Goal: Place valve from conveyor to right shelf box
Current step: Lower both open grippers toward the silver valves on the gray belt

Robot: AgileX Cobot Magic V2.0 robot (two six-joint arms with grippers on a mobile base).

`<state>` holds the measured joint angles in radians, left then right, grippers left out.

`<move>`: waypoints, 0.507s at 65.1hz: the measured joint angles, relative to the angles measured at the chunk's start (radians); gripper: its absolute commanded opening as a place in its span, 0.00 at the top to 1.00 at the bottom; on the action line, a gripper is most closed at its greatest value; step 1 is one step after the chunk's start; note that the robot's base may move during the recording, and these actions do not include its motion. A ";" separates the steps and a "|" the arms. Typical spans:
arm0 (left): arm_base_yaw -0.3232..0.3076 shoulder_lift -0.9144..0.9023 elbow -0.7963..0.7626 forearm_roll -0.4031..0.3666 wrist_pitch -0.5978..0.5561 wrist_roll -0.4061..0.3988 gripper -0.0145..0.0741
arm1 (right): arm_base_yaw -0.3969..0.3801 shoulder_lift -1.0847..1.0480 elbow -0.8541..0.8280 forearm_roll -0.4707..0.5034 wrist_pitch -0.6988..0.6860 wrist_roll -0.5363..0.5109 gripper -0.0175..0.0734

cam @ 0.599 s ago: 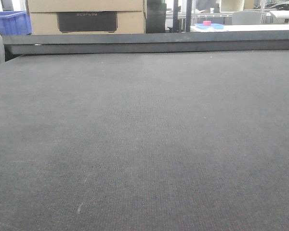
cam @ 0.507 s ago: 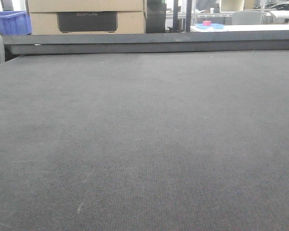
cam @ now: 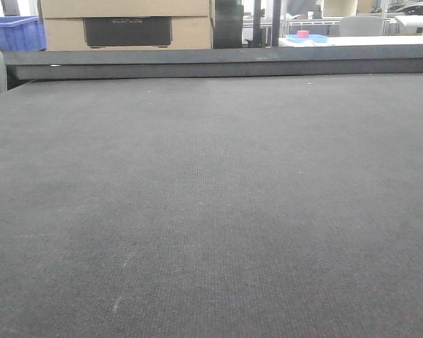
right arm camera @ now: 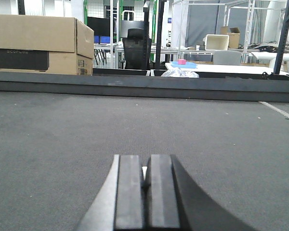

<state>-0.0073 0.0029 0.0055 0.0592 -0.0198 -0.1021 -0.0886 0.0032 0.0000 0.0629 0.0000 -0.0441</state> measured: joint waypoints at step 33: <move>0.000 0.000 -0.110 0.000 0.077 0.000 0.96 | -0.001 -0.002 -0.136 0.000 0.081 0.000 0.99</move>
<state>-0.0073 0.0029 -0.1047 0.0592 0.0575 -0.1021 -0.0901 0.0014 -0.1364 0.0629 0.0805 -0.0441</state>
